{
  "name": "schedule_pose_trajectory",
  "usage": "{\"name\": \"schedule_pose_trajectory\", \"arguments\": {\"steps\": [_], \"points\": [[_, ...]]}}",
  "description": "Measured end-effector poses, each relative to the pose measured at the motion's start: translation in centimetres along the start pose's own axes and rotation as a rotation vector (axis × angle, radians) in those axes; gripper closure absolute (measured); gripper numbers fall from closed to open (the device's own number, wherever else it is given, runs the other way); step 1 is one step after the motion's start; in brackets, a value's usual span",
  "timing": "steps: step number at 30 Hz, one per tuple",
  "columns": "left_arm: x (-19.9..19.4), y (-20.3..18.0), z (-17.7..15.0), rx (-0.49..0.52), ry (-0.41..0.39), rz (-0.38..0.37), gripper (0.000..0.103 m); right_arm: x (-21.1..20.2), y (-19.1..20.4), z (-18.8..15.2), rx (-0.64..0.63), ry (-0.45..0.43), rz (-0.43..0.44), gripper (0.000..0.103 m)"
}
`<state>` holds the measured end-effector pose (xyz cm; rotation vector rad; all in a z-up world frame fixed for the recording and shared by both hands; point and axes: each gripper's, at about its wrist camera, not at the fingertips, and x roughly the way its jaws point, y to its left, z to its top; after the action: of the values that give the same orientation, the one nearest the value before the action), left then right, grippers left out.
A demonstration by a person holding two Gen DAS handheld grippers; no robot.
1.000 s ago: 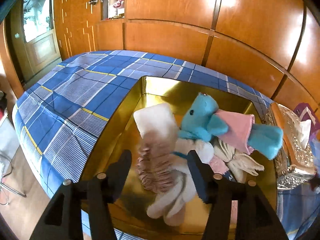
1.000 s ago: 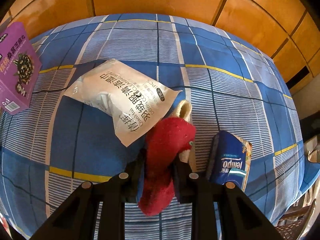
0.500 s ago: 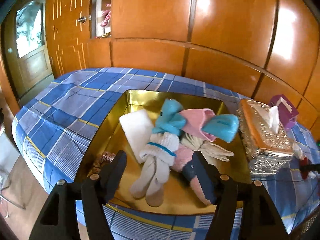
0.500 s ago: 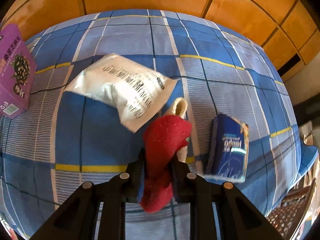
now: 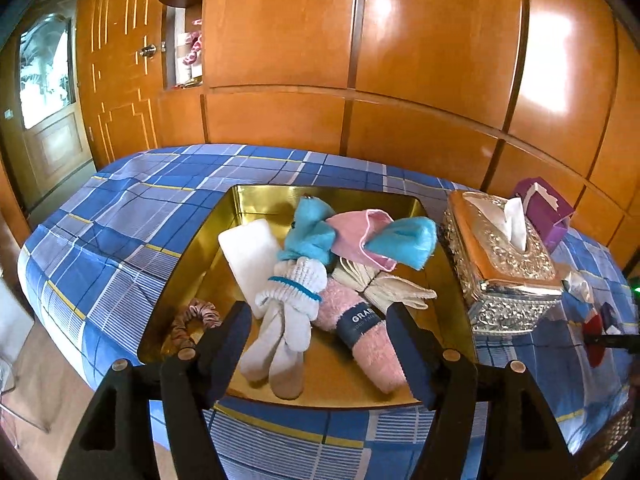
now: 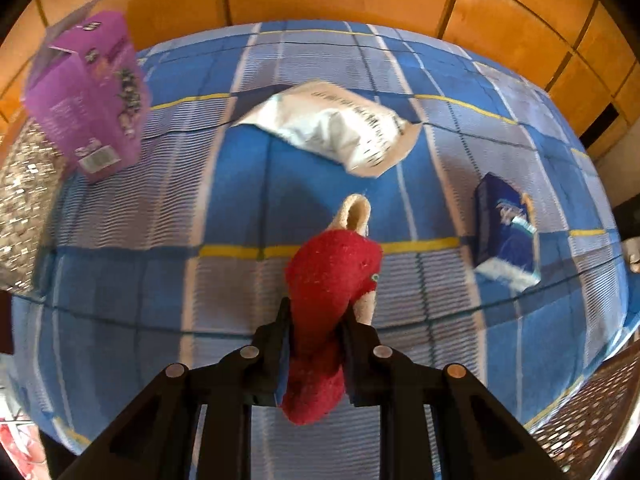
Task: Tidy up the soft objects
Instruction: 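Carry the brown scrunchie into the gold tray and open the left tool, then carry the red fuzzy sock into the gold tray and open the right tool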
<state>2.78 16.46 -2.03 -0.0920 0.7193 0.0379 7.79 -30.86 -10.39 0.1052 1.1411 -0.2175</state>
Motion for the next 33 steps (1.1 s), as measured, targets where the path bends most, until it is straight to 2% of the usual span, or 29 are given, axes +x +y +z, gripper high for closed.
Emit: {"name": "schedule_pose_trajectory", "arguments": {"steps": [4, 10, 17, 21, 27, 33], "points": [[-0.2, -0.2, -0.2, 0.008, -0.002, -0.005, 0.033, -0.8, -1.1, -0.7, 0.064, -0.030, 0.101, 0.085], [-0.2, -0.7, -0.3, 0.027, -0.002, -0.012, 0.033, -2.0, -1.6, -0.4, 0.121, -0.067, 0.139, 0.086], [-0.1, -1.2, -0.5, 0.043, 0.005, -0.026, 0.033, -4.0, -1.6, 1.9, 0.109, -0.123, 0.165, 0.086], [0.0, -1.5, -0.7, 0.050, 0.011, -0.031, 0.033, -5.2, -1.4, 4.3, 0.098, -0.159, 0.164, 0.086], [0.1, -1.7, -0.9, 0.060, 0.015, -0.036, 0.033, -7.0, 0.1, 9.6, 0.065, -0.203, 0.164, 0.086], [0.2, -1.7, -1.0, 0.069, 0.012, -0.035, 0.033, -10.4, 4.7, 14.8, -0.019, -0.282, 0.188, 0.086]]}}
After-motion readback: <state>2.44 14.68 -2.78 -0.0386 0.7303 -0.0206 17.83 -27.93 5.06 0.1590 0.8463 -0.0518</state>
